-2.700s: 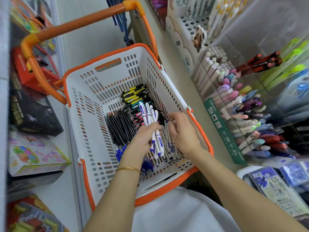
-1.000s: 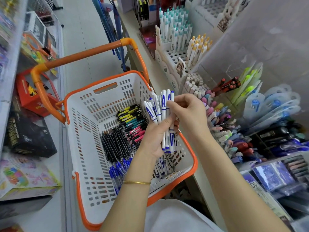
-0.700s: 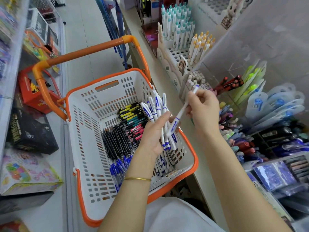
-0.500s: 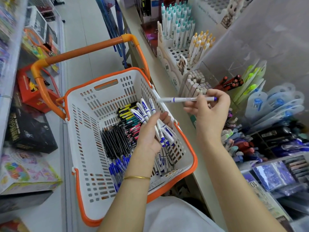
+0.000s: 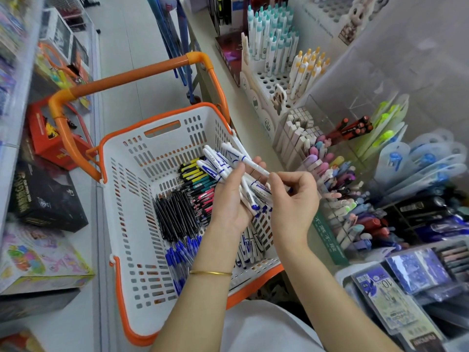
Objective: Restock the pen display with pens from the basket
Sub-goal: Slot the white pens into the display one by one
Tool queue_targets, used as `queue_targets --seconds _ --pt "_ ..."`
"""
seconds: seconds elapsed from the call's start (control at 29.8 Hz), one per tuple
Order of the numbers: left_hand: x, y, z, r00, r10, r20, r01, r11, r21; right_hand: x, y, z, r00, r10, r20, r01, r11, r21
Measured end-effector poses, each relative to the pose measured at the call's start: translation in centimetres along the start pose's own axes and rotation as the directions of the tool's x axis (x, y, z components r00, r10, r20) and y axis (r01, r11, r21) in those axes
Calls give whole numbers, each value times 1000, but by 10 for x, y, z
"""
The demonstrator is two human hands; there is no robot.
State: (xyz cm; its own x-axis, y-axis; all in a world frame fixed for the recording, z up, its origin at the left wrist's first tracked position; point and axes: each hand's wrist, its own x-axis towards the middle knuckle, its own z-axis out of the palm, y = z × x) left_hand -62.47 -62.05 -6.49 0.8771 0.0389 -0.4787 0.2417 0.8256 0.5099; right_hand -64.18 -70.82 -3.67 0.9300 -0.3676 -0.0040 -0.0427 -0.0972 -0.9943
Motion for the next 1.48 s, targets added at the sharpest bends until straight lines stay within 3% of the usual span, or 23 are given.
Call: queue_targets --seconds 0.13,0.34,0.5,0.64,0.74,0.84,0.91,1.07,1.18,1.34,1.48 --pt "0 -2 -1 999 40 24 -41 999 21 0 1 3 1000 29 2 -29 999 14" --pt "-3 -2 1 996 90 21 -91 996 14 -2 3 3 969 -164 182 193 969 -153" --pt "-5 -1 5 988 153 -8 -153 988 -5 1 14 3 862 -396 317 479 841 -251" --pt "-6 1 5 988 144 -48 -145 989 -12 0 20 5 782 -479 400 597 760 -257" --pt "-4 2 3 991 91 -96 -90 996 7 0 14 4 796 -437 418 553 805 -213" --pt "-5 8 4 990 130 -63 -129 992 13 7 5 1 917 -280 285 333 929 -159" --pt "-7 12 6 988 151 -36 -153 987 -51 16 2 -2 960 -115 254 167 967 -191" --pt "-9 16 8 990 134 -37 -138 985 -106 25 0 -9 879 135 457 -27 972 -235" --pt "-9 17 9 988 148 -34 -151 983 -108 25 -1 -9 831 151 535 -5 964 -266" --pt "-6 17 7 985 167 -45 -171 979 -113 31 -4 -10 804 31 594 231 904 -360" --pt "-4 15 5 985 154 -76 -163 979 -123 29 -1 -10 841 -59 538 275 903 -331"
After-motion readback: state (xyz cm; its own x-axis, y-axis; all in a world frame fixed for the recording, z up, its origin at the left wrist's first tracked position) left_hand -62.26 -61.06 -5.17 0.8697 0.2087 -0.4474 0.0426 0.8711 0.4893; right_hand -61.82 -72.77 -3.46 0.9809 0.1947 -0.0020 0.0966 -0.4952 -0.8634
